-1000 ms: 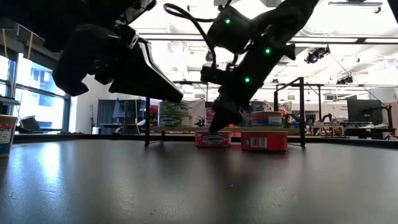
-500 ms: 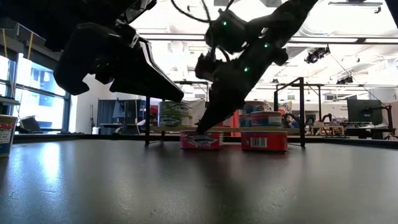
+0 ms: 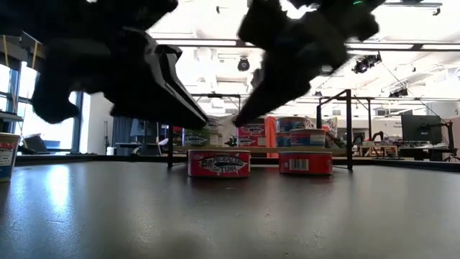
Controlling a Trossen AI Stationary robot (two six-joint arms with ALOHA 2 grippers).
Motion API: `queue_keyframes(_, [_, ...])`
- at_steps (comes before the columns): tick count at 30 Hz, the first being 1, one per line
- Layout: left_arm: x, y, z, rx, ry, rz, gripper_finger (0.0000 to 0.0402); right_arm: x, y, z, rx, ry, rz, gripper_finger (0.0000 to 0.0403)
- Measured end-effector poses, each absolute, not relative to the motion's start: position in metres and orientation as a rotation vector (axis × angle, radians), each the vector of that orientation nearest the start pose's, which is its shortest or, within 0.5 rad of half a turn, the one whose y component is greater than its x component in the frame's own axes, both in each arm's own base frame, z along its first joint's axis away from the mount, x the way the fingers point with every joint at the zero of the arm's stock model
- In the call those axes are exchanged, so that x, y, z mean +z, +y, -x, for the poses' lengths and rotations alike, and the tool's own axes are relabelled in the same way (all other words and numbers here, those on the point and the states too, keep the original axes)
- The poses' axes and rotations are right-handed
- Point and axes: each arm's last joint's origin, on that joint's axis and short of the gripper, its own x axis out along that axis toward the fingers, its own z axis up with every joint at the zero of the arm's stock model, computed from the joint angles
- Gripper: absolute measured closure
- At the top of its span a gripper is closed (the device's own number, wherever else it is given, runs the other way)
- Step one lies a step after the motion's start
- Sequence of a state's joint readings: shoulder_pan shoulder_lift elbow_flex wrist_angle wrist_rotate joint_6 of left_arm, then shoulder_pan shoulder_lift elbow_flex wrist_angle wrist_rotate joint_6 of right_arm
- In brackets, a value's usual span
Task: Stack canned seafood by type on shelf
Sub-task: Put the red tuna can on the shelf
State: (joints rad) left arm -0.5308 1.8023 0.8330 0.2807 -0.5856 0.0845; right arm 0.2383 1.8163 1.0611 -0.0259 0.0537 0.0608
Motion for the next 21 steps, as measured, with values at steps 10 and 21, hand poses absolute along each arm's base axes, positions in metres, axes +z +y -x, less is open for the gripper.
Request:
queue_keyframes(10, [0.125, -0.119, -0.311, 0.069, 0.732, -0.5, 0.0256, 0.141, 0.124, -0.324, 0.078, 0.755, 0.006, 0.0387])
queue_keyframes(21, [0.118, -0.094, -0.32, -0.018, 0.797, -0.478, 0.0325, 0.144, 0.131, -0.324, 0.122, 0.684, 0.089, 0.0376])
